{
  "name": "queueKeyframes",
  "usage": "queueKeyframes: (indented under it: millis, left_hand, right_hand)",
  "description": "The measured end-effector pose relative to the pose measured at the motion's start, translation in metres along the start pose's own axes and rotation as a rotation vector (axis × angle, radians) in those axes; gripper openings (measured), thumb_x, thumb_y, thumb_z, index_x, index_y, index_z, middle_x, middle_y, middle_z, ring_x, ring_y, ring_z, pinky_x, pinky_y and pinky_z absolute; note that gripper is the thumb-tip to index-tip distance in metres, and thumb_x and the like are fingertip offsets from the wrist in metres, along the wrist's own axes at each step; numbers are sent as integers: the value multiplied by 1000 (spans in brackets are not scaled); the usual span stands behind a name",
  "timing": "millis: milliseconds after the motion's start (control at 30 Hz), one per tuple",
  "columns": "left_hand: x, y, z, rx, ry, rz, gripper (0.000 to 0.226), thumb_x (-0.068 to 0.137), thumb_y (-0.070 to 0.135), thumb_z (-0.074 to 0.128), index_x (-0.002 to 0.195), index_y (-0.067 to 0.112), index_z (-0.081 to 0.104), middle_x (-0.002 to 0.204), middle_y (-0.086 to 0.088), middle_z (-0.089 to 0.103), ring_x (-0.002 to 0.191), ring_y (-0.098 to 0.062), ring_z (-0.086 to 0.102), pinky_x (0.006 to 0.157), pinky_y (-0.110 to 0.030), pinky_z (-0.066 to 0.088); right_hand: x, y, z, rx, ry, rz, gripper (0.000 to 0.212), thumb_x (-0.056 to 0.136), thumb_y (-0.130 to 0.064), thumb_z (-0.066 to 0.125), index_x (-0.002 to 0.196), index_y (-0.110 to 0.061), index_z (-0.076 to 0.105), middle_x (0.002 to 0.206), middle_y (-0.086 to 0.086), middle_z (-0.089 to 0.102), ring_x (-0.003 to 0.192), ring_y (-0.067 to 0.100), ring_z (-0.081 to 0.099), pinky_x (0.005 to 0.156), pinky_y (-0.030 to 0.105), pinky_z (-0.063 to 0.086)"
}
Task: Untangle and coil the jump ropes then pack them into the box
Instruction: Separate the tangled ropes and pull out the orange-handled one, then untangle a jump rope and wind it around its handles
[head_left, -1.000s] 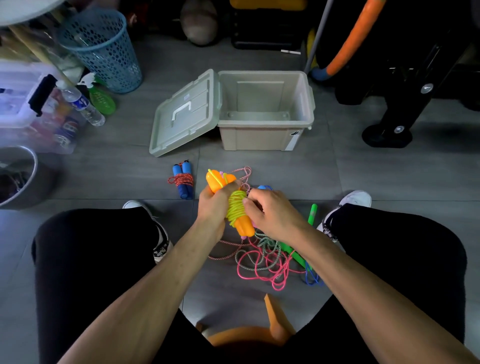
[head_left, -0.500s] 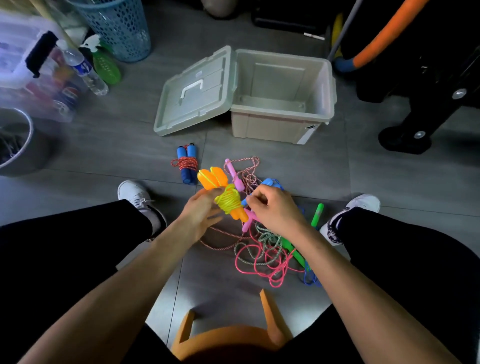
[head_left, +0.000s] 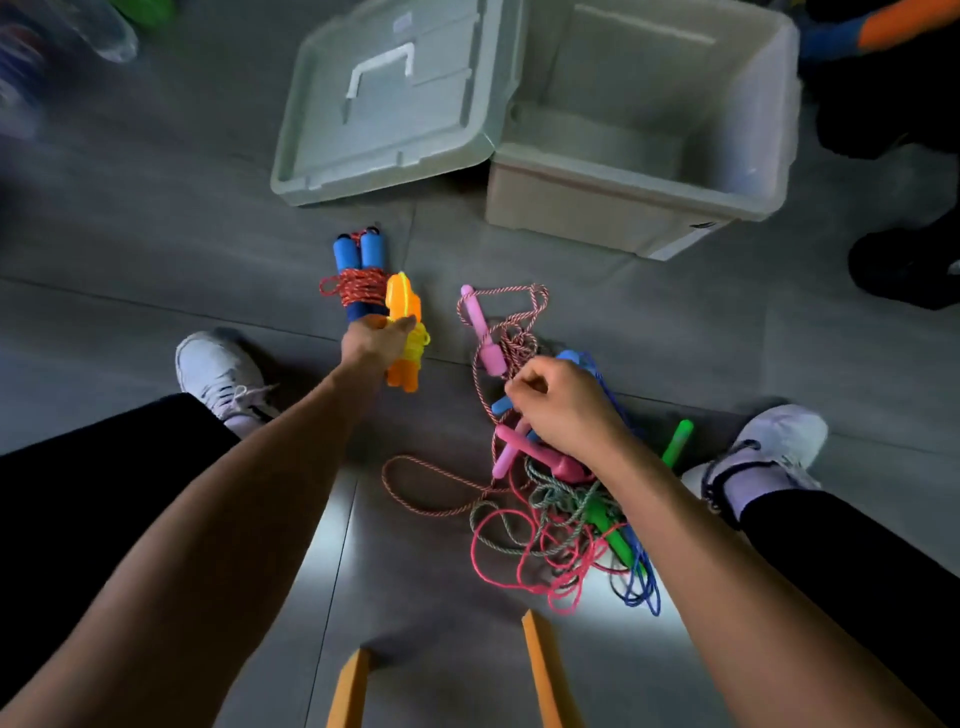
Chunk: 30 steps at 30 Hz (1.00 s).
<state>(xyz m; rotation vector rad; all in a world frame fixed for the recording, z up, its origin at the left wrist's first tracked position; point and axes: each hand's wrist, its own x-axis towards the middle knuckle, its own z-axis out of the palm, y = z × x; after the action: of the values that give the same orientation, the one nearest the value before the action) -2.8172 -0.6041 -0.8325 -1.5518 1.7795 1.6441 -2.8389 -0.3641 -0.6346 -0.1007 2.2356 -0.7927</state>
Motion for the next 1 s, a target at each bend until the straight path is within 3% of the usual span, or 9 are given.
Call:
queueKeyframes:
  millis: [133,233,367,467,533,633,733,800,1000]
  left_hand:
    - [-49,56,11,97,211,148,28,83,39,67,101,18,72,98,-6,71,90,-23,66,81,-27,52]
    - [-53,63,15,205,330,197,27,91,20,57,116,11,65,114,-15,67,110,-31,60,89,-29,44]
    - [-63,51,14,324,267,179,23,87,9,51,101,7,69,100,-16,67,102,-36,61,78,-29,44]
    - [-88,38,13,329,151,336,25,86,7,52,98,13,72,95,-8,70,97,-27,64,73,-19,40]
    - [-95,29,11,395,69,515,25,85,3,54,99,14,73,97,-7,72,93,-24,66,74,-19,42]
    - [-87,29,16,676,-9,776,39,84,3,53,118,17,65,123,-14,59,107,-34,59,84,-38,51]
    - [-72,44,29,1151,-85,749,58,88,12,49,141,36,43,158,-6,15,132,-35,34,89,-48,49]
    - [-62,53,34,1408,-104,782,57,89,13,51,141,35,43,162,0,-2,141,-34,21,92,-47,48]
    - [-43,64,28,1473,68,781,50,87,12,54,137,12,49,161,-10,5,139,-39,21,101,-44,41]
  right_hand:
    - [14,12,7,72,-88,79,17,95,-29,53,87,-17,62,65,0,69,51,4,66,57,26,54]
    - [20,15,11,104,-99,98,18,95,-31,53,87,-18,63,70,2,72,55,13,70,63,37,56]
    - [16,19,9,100,-78,107,16,96,-26,54,88,-15,63,67,-1,69,48,-1,63,46,16,45]
    - [0,26,3,162,-61,144,15,97,-19,54,89,-8,62,58,-8,64,43,-7,58,36,10,36]
    - [-8,34,1,177,-61,167,14,97,-18,55,91,-8,63,54,-10,64,50,-4,63,42,15,46]
    - [-16,44,-1,88,-42,155,13,94,-27,57,83,-22,62,71,-5,68,66,14,68,67,40,60]
    - [-12,44,-5,132,-48,142,14,96,-22,54,86,-16,62,69,-6,65,54,0,64,55,24,55]
    - [-6,39,-9,196,-52,126,15,98,-17,53,91,-7,62,69,-6,63,48,-8,60,43,11,43]
    - [15,36,-10,223,-13,59,14,97,-22,54,86,-17,61,77,-2,69,54,-2,64,43,11,44]
